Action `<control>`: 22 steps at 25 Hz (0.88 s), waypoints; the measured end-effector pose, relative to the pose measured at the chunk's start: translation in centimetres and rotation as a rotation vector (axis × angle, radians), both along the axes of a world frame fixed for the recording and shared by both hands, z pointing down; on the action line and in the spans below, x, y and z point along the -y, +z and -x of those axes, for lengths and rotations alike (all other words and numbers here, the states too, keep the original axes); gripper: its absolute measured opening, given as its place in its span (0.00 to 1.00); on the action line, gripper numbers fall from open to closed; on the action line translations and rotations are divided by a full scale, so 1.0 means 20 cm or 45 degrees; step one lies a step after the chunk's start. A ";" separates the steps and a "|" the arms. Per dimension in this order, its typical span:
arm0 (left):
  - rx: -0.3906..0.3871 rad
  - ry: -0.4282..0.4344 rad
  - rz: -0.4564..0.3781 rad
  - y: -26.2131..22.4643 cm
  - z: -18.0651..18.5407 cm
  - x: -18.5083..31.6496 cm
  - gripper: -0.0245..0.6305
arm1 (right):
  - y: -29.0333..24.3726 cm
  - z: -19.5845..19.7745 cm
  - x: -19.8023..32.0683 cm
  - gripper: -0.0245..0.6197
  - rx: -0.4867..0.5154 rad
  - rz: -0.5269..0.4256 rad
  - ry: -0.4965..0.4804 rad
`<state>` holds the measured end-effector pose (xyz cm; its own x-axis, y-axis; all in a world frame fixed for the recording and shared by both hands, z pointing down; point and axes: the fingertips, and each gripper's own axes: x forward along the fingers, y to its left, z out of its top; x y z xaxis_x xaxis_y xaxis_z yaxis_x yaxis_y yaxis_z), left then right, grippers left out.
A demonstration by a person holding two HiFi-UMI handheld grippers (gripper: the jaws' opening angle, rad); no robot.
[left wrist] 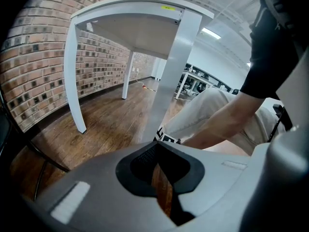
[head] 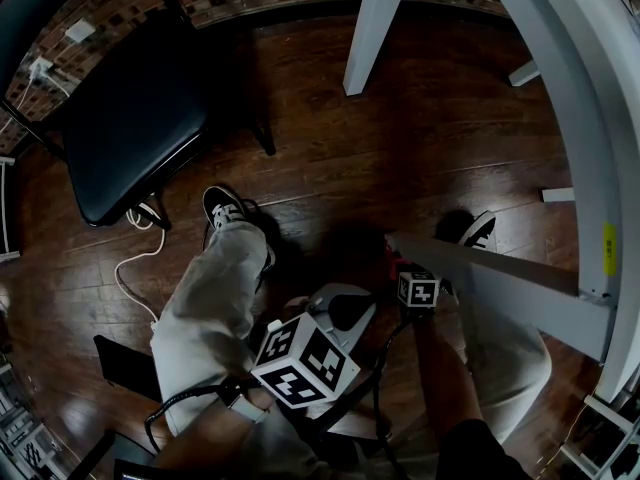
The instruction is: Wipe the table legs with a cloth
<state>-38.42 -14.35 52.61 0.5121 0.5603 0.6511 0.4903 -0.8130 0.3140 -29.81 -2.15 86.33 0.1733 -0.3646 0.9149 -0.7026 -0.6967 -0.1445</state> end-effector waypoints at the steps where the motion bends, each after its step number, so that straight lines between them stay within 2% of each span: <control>1: 0.001 0.000 0.001 0.00 0.00 0.00 0.04 | 0.00 0.00 0.00 0.13 -0.002 0.001 0.004; 15: 0.004 0.020 -0.041 0.02 0.01 0.03 0.04 | -0.11 0.02 0.02 0.12 -0.001 0.001 0.031; 22: -0.014 0.079 -0.090 0.04 0.02 0.00 0.04 | -0.18 0.00 0.00 0.12 -0.037 0.003 0.027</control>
